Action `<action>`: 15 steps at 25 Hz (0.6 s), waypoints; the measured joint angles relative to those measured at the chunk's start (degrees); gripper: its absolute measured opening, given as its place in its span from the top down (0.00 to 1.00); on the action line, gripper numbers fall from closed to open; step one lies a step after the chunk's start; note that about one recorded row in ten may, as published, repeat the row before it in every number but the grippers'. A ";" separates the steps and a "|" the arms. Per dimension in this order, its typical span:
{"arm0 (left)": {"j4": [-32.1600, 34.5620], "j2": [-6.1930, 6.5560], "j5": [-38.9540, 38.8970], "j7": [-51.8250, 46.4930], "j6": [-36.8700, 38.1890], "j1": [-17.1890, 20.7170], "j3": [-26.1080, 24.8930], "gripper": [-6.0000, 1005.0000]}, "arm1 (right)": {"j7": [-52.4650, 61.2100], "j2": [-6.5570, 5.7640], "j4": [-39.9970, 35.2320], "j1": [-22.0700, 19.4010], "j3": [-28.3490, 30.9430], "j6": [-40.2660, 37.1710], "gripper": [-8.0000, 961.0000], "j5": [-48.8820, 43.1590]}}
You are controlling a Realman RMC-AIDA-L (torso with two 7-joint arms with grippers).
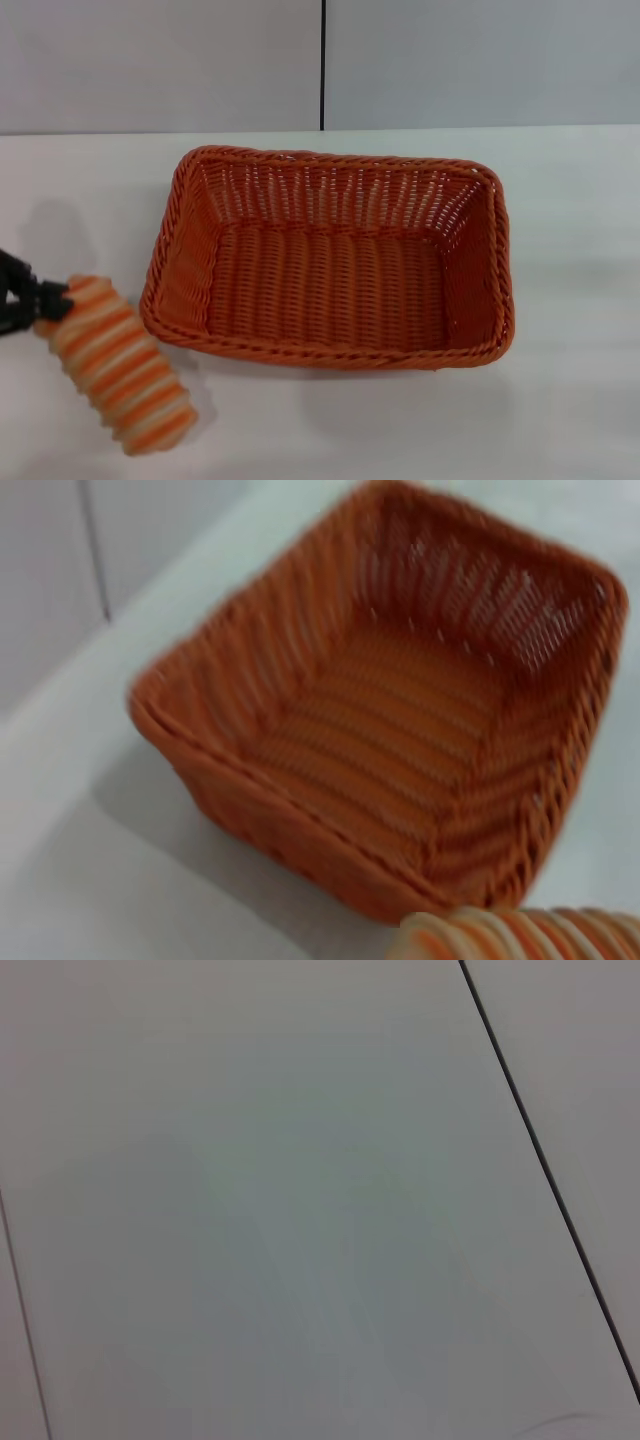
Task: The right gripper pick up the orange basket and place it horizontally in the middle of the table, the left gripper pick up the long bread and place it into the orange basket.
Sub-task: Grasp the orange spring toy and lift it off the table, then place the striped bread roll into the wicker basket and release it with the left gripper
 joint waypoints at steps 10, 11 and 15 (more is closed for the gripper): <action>3.07 0.09 -2.32 -1.08 -0.29 -0.87 -6.71 0.91 | 0.00 -0.14 0.00 -0.02 0.00 -0.01 0.43 -0.02; 2.93 0.12 -2.88 -1.64 -0.29 -1.03 -6.77 0.91 | 0.00 -0.14 0.01 -0.02 0.00 -0.01 0.43 -0.03; 2.73 -0.18 -6.08 -5.00 -0.34 -1.77 -6.76 0.91 | 0.00 -0.14 0.01 -0.02 0.00 -0.01 0.43 -0.06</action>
